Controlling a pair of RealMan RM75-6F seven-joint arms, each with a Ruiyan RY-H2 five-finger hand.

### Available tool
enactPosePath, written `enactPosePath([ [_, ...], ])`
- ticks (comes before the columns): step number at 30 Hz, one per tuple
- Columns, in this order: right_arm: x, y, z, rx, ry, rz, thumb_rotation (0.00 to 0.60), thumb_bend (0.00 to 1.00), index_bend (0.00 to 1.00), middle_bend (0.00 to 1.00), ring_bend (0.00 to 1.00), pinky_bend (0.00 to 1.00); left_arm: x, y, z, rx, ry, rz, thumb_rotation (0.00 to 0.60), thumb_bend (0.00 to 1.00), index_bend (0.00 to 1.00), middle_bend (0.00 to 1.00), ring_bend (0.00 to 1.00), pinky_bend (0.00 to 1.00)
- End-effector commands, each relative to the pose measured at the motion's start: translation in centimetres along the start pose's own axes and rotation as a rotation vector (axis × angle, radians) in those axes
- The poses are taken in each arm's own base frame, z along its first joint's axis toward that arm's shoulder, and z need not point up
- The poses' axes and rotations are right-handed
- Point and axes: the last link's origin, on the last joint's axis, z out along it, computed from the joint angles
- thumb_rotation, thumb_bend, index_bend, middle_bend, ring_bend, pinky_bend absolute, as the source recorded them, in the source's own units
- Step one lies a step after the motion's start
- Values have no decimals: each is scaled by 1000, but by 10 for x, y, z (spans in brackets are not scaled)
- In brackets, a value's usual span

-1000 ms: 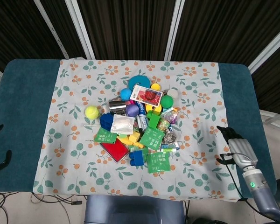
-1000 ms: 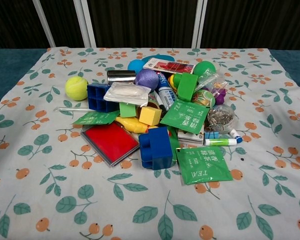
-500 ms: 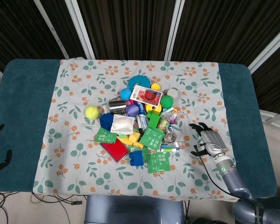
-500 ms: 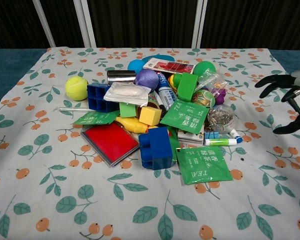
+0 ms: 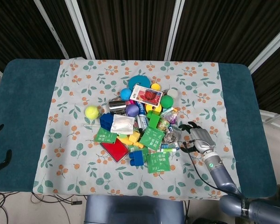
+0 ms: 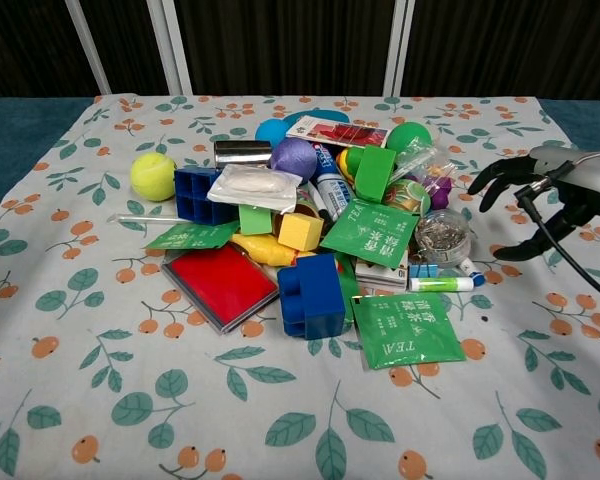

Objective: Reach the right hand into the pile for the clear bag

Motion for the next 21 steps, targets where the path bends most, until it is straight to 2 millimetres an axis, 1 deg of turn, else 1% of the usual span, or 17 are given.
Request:
enactPosePath([
  [1, -3, -4, 4, -1, 0, 15, 600, 282, 279, 317, 130, 220, 0, 0, 0, 1, -1, -1, 600, 444, 58, 0, 4, 4],
  [6, -8, -10, 11, 1, -2, 24, 600, 296, 289, 331, 136, 220, 0, 0, 0, 3, 0, -2, 600, 444, 58, 0, 4, 4],
  [17, -18, -13, 19, -15, -29, 21, 600, 297, 302, 333, 137, 220, 1, -1, 1, 7, 2, -5, 600, 445, 58, 0, 4, 4],
  [21, -21, -15, 22, -17, -29, 18, 600, 296, 329, 358, 144, 220, 1, -1, 2, 8, 4, -9, 600, 446, 58, 0, 4, 4],
])
